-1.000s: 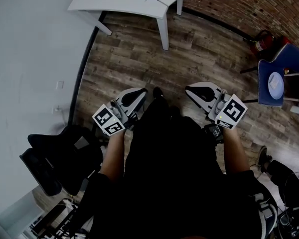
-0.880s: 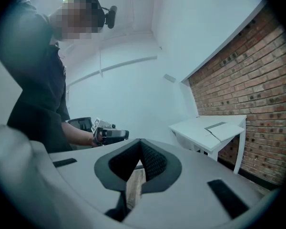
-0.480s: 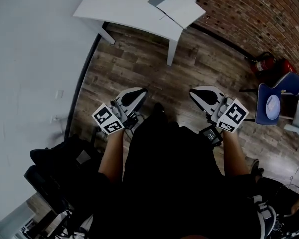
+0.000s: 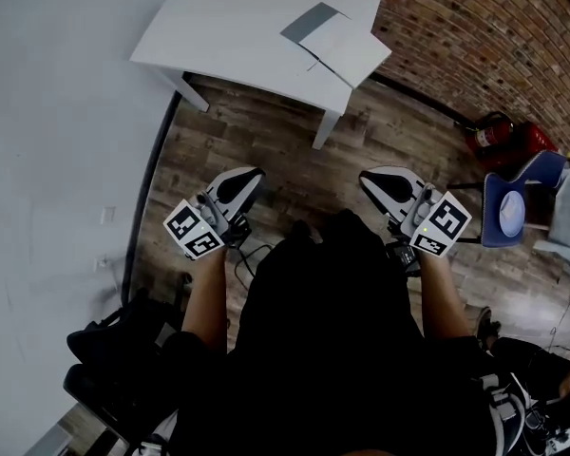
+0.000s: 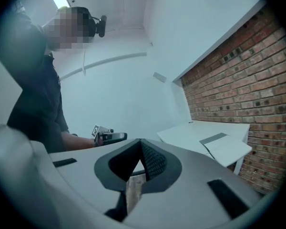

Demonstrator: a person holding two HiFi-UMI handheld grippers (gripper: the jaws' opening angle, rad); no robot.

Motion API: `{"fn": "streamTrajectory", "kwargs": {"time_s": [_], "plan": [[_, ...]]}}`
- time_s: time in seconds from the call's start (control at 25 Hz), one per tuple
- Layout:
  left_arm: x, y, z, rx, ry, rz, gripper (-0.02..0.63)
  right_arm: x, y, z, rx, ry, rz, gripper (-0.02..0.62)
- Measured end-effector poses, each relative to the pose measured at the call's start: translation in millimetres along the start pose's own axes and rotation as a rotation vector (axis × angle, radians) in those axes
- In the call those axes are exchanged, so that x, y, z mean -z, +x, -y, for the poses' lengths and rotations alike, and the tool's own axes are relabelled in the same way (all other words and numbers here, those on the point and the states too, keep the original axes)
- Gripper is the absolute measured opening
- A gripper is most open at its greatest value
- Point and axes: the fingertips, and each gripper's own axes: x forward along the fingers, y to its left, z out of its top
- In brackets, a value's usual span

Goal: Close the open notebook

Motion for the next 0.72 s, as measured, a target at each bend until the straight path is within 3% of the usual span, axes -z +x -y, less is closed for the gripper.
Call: {"fn": "streamTrajectory", "kwargs": {"time_s": [0.32, 0.72], "plan": [[-13.4, 19.2, -42.5, 0.001, 0.003, -0.014, 0.018, -9.3, 26.6, 47.1, 0.007, 0.027, 0.032, 0.006], [-34.2, 81.3, -103.9, 0.016, 0.037, -0.173, 0.018, -33.4, 61.9, 141.0, -0.014, 0.071, 0.075, 0.006]]}}
